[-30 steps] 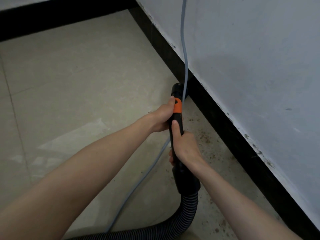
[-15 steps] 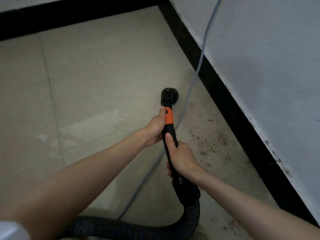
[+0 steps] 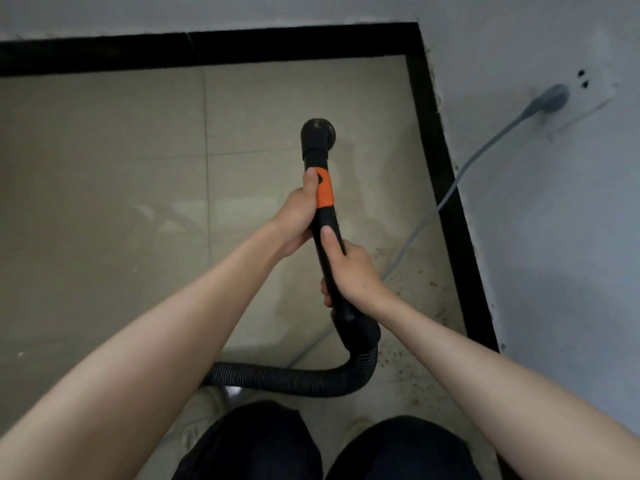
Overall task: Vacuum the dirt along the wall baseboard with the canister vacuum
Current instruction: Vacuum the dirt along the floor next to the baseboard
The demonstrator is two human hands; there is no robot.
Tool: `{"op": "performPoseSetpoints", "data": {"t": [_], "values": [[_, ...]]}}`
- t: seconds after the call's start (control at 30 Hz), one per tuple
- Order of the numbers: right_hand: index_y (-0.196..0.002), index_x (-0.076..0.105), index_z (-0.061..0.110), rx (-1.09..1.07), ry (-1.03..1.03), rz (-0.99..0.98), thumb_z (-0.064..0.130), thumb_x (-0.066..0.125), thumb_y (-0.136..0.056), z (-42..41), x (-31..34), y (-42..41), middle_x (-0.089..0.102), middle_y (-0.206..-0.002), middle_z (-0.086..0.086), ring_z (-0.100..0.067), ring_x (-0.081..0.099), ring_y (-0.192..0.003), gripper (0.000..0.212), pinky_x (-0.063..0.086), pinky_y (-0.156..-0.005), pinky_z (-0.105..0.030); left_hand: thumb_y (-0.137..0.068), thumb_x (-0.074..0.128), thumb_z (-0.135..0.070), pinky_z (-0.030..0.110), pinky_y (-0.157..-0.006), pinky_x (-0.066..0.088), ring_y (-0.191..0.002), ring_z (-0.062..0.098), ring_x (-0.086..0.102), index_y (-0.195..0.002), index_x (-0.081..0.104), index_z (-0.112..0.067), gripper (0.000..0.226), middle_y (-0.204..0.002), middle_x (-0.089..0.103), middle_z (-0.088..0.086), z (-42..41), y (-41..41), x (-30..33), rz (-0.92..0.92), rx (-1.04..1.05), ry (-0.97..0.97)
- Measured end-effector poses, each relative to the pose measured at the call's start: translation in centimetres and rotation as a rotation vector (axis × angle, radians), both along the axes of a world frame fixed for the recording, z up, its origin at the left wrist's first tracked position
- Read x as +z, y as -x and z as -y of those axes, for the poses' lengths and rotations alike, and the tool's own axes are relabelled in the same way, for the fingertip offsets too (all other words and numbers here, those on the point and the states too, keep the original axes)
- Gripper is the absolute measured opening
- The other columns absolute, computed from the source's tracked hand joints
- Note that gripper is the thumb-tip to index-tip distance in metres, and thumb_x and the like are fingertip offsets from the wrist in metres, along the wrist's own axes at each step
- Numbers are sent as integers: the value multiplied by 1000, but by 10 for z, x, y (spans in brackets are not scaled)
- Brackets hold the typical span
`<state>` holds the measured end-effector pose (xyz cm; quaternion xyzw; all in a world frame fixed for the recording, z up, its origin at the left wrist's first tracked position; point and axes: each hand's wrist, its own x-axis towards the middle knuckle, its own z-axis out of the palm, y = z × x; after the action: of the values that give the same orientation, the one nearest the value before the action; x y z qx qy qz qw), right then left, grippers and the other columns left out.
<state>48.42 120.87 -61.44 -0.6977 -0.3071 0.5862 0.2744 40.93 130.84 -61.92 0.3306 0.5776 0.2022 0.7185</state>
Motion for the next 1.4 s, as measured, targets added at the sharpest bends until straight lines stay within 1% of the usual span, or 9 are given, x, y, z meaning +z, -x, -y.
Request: {"op": "performPoseSetpoints", "data": {"t": [0.27,0.43,0.57,0.9,1.03,1.13,1.2,1.27,1.4], "values": [[-75,44,14,130,16,-59,52,39,-99,24,113,20,53,-40,-1,-21,51,-34,45,39,-36,-22,-100,25,-49,38,-78,47,-74,23,51,-90,47,-14,43,-78,49,7,35,34,120,-40,145,35],[-72,42,16,210,26,-77,50,40,-99,56,155,28,51,-38,0,-20,49,-33,44,38,-36,-21,-100,26,-49,35,-73,47,-75,22,51,-94,48,-15,41,-77,48,7,72,51,160,-59,219,48],[-71,42,16,258,2,-47,48,42,-99,81,166,33,50,-40,-1,-19,48,-31,43,36,-35,-21,-101,24,-49,30,-63,48,-65,20,54,-89,48,-12,45,-71,51,7,101,61,170,-50,256,31],[-73,43,20,381,-6,102,59,41,-94,151,164,50,55,-45,-3,-22,54,-36,44,38,-37,-21,-100,21,-51,35,-73,47,-69,19,51,-92,44,-15,43,-74,47,6,176,88,169,52,286,91],[-71,45,22,387,27,109,66,40,-88,193,154,69,56,-44,-1,-20,55,-36,48,40,-38,-22,-100,20,-51,33,-70,46,-70,19,50,-94,43,-14,44,-77,47,7,219,109,157,44,289,148],[-70,46,24,412,52,120,74,36,-78,232,139,89,57,-43,-1,-21,56,-36,52,40,-39,-21,-101,19,-50,32,-69,46,-70,20,52,-99,44,-11,46,-77,48,8,259,128,139,13,306,167],[-69,47,24,445,61,141,76,34,-76,253,128,98,59,-45,-1,-20,57,-36,53,39,-39,-20,-100,19,-51,35,-72,47,-72,24,55,-95,45,-10,49,-75,51,10,283,136,123,-3,324,180],[-69,48,25,468,69,139,75,34,-77,267,112,103,59,-45,-1,-20,58,-37,53,40,-40,-20,-100,19,-53,35,-71,48,-71,26,56,-97,47,-7,53,-77,54,14,300,143,104,-37,342,194],[-70,47,23,505,86,92,66,40,-88,280,65,110,57,-44,0,-18,57,-36,47,40,-39,-20,-99,21,-54,43,-81,48,-79,27,55,-105,45,-8,52,-89,52,18,318,153,50,-118,432,201]]}}
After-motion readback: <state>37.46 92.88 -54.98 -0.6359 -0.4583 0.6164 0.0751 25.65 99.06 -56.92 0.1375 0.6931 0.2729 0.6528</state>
